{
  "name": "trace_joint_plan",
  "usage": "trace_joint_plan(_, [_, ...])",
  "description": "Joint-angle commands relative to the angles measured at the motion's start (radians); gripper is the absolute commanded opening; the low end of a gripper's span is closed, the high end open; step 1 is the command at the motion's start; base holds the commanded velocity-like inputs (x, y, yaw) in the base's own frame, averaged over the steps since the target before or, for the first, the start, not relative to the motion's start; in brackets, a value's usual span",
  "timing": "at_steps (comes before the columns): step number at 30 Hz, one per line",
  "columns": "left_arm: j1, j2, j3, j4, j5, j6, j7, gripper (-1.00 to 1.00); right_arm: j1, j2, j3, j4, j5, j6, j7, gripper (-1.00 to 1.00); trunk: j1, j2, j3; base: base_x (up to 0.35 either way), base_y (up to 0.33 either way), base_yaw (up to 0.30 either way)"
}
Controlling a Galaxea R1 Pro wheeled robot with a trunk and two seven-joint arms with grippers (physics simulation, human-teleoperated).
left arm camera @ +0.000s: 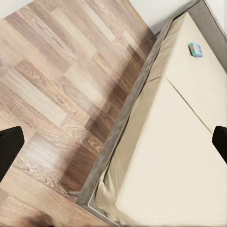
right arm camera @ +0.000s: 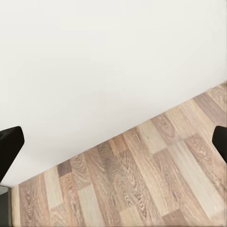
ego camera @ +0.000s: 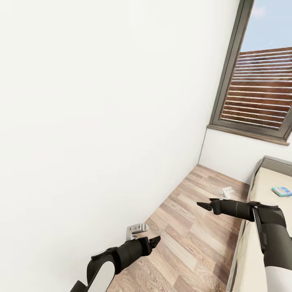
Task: Put all the toys in the child's room - the three board games (two on the bed and one on the table), the two jigsaw puzzles on the table, and the tennis ball on the table - inside the toy box on the table in the child's room.
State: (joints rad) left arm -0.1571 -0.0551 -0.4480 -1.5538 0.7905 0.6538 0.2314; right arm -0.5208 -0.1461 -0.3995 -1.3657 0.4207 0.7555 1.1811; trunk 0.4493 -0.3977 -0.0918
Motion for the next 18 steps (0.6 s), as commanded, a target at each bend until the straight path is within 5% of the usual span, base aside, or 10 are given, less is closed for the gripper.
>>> trace_joint_plan(1, [-0.001,0.000,0.000,-0.001,0.011,0.003,0.009,1.00,-0.002,0.000,-0.001,-0.001,0.009,0.006,0.009,1.00,0.001,-0.002,-0.002,0.014,0.000,-0.245])
trace_joint_plan(18, [-0.001,0.000,-0.001,-0.001,0.010,0.003,0.009,1.00,-0.002,0.000,-0.001,-0.001,0.009,0.007,0.009,1.00,0.001,-0.002,-0.002,0.004,0.000,-0.269])
